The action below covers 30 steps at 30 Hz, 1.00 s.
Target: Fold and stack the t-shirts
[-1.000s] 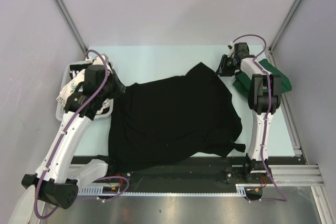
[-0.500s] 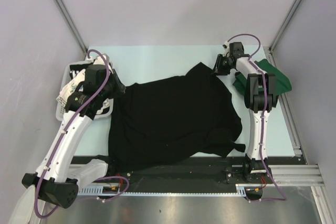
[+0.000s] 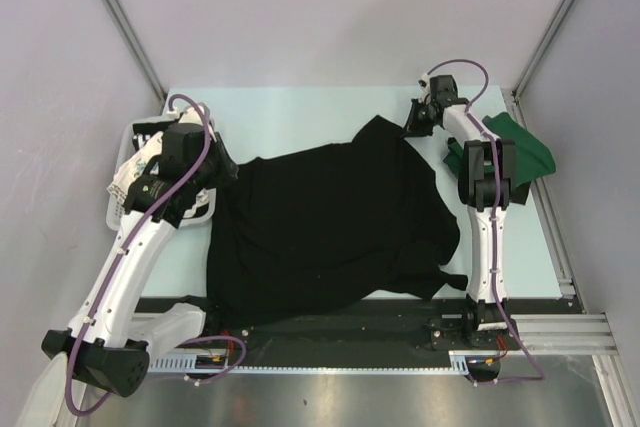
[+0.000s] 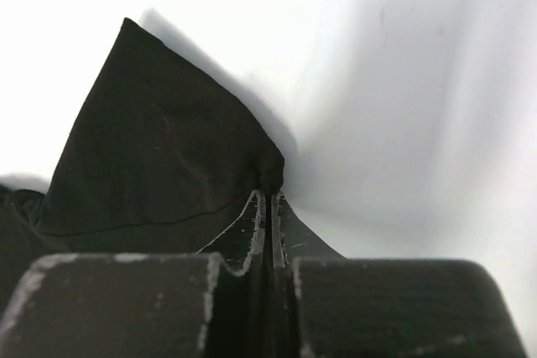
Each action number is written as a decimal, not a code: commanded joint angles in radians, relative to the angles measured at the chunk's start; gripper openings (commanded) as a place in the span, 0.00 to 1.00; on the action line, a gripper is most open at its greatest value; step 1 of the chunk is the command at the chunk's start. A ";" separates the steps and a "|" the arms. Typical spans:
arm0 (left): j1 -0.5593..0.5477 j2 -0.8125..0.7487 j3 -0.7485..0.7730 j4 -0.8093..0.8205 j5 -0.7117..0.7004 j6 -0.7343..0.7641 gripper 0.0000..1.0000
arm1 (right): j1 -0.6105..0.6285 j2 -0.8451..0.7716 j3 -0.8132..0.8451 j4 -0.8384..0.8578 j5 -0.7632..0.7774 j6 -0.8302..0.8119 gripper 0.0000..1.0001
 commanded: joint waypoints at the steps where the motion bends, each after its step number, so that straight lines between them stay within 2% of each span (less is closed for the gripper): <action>1: -0.003 -0.005 0.038 -0.005 -0.003 0.029 0.28 | -0.016 0.048 0.146 -0.013 0.086 -0.032 0.00; 7: -0.001 -0.005 0.032 -0.016 -0.005 0.038 0.28 | -0.054 0.096 0.258 -0.058 0.121 -0.054 0.00; 20: -0.003 0.034 0.015 0.018 0.009 0.043 0.28 | -0.154 0.084 0.252 -0.044 0.164 -0.060 0.00; 30: -0.003 0.059 0.009 0.045 0.006 0.044 0.28 | -0.186 0.099 0.258 -0.020 0.144 -0.036 0.00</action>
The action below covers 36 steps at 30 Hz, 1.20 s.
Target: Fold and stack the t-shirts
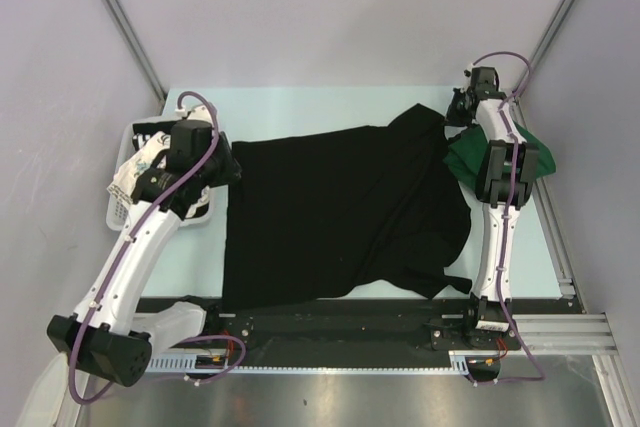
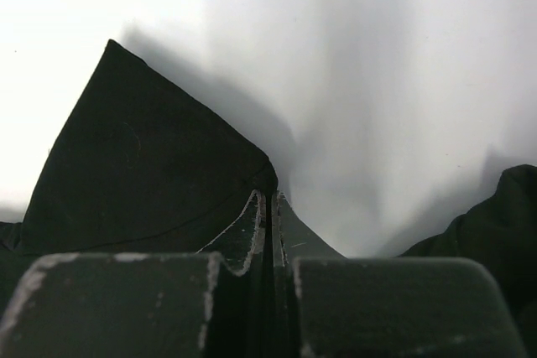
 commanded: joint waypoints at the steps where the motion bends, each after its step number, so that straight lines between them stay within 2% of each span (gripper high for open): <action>1: -0.003 0.006 0.008 0.044 0.007 0.022 0.28 | -0.011 0.016 0.060 0.050 0.001 0.013 0.00; 4: -0.003 0.017 0.005 0.047 0.007 0.019 0.28 | -0.005 0.020 0.065 0.062 -0.038 0.031 0.05; 8: -0.003 0.027 -0.021 0.083 0.004 0.017 0.28 | 0.011 -0.010 0.059 0.063 -0.069 0.046 0.24; 11: -0.001 0.060 -0.052 0.135 -0.021 0.019 0.31 | 0.024 -0.059 0.056 0.067 -0.094 0.057 0.32; 13: -0.003 0.090 -0.064 0.167 -0.030 0.019 0.36 | 0.028 -0.090 0.056 0.067 -0.095 0.059 0.34; 19: 0.000 0.297 -0.045 0.284 -0.050 0.016 0.36 | 0.028 -0.262 0.041 0.070 -0.109 0.108 0.35; 23: 0.002 0.496 0.090 0.311 -0.085 0.051 0.38 | 0.030 -0.385 -0.002 0.071 -0.144 0.131 0.36; 28: 0.034 0.737 0.268 0.293 -0.185 0.109 0.49 | 0.028 -0.538 -0.133 0.090 -0.161 0.138 0.36; 36: 0.126 1.015 0.592 0.249 -0.251 0.230 0.54 | 0.027 -0.653 -0.292 0.047 -0.149 0.106 0.36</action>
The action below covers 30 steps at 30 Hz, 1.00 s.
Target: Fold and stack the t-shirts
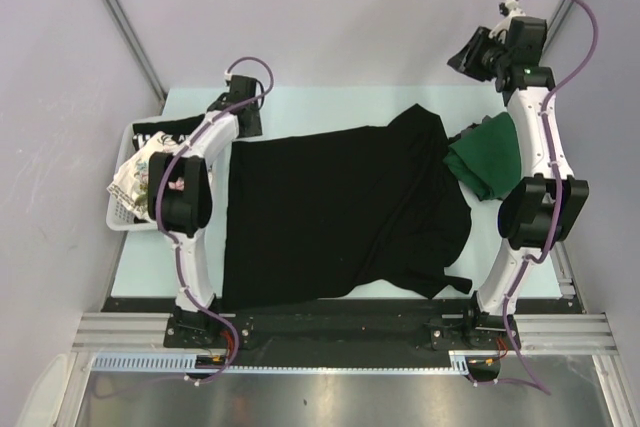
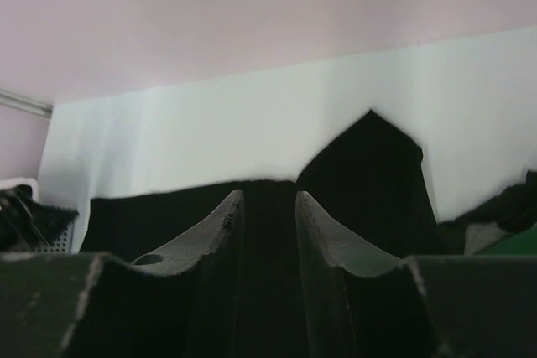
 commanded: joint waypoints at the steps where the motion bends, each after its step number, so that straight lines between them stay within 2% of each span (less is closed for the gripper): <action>1: 0.074 0.118 0.180 -0.029 -0.044 0.073 0.54 | 0.000 -0.035 -0.071 -0.055 0.020 -0.027 0.36; 7: 0.121 0.217 0.269 -0.058 -0.030 0.063 0.55 | 0.000 -0.108 -0.153 -0.058 0.043 -0.042 0.36; 13: 0.120 0.326 0.379 -0.132 0.011 0.030 0.56 | -0.003 -0.170 -0.171 -0.093 0.064 -0.068 0.36; 23: 0.114 0.369 0.381 -0.184 0.074 0.012 0.53 | -0.034 -0.227 -0.223 -0.093 0.045 -0.068 0.36; 26: 0.115 0.373 0.379 -0.204 0.084 0.001 0.44 | -0.035 -0.225 -0.228 -0.089 0.034 -0.065 0.36; 27: 0.114 0.370 0.375 -0.204 0.088 -0.002 0.34 | -0.035 -0.224 -0.223 -0.090 0.031 -0.064 0.36; 29: 0.114 0.363 0.367 -0.206 0.094 -0.013 0.24 | -0.037 -0.221 -0.220 -0.090 0.025 -0.061 0.36; 30: 0.114 0.362 0.366 -0.209 0.093 -0.013 0.15 | -0.038 -0.221 -0.219 -0.090 0.022 -0.056 0.36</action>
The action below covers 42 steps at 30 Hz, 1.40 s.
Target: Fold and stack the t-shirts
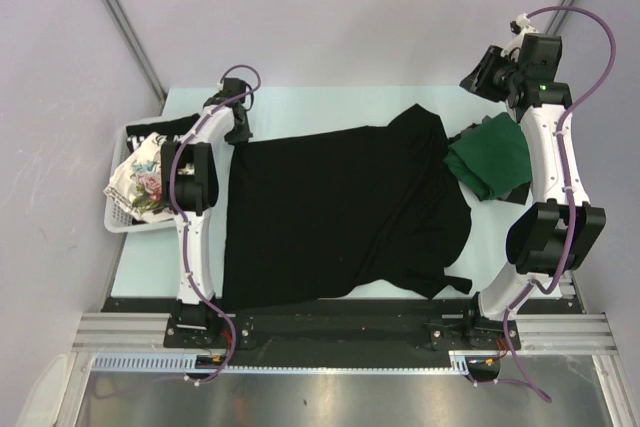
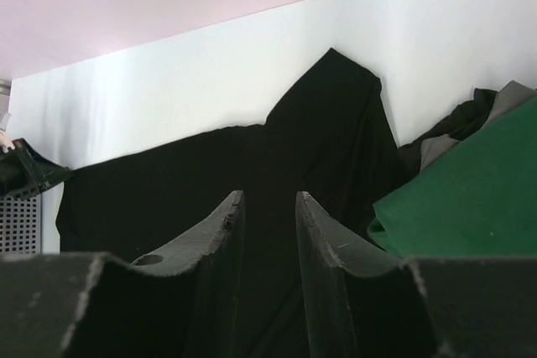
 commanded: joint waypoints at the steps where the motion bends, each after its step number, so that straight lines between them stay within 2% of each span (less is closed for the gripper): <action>1: -0.005 0.002 0.013 -0.056 0.017 -0.020 0.11 | -0.005 -0.015 0.009 0.020 -0.028 0.004 0.36; 4: -0.005 -0.001 0.024 -0.056 0.004 -0.022 0.01 | -0.005 -0.011 0.009 0.022 -0.033 0.003 0.36; 9: 0.006 0.065 0.134 -0.074 -0.056 -0.023 0.00 | -0.005 -0.006 -0.005 0.025 -0.039 0.007 0.36; 13: 0.037 0.203 0.439 -0.150 -0.030 -0.061 0.00 | -0.005 -0.003 -0.020 0.026 -0.045 0.009 0.36; 14: 0.044 0.209 0.457 -0.135 -0.032 -0.066 0.00 | -0.005 -0.002 -0.022 0.025 -0.045 0.010 0.36; 18: 0.073 0.177 0.394 -0.038 0.022 -0.098 0.00 | 0.002 -0.008 -0.030 0.022 -0.038 0.009 0.36; 28: 0.113 0.232 0.432 0.111 0.057 -0.069 0.00 | 0.054 0.009 -0.013 0.005 0.011 -0.029 0.36; 34: 0.141 0.252 0.446 0.210 0.171 -0.087 0.03 | 0.061 0.018 -0.010 -0.011 0.031 -0.046 0.36; 42: 0.155 0.243 0.423 0.327 0.269 -0.103 0.02 | 0.051 0.024 -0.010 -0.009 0.077 -0.089 0.36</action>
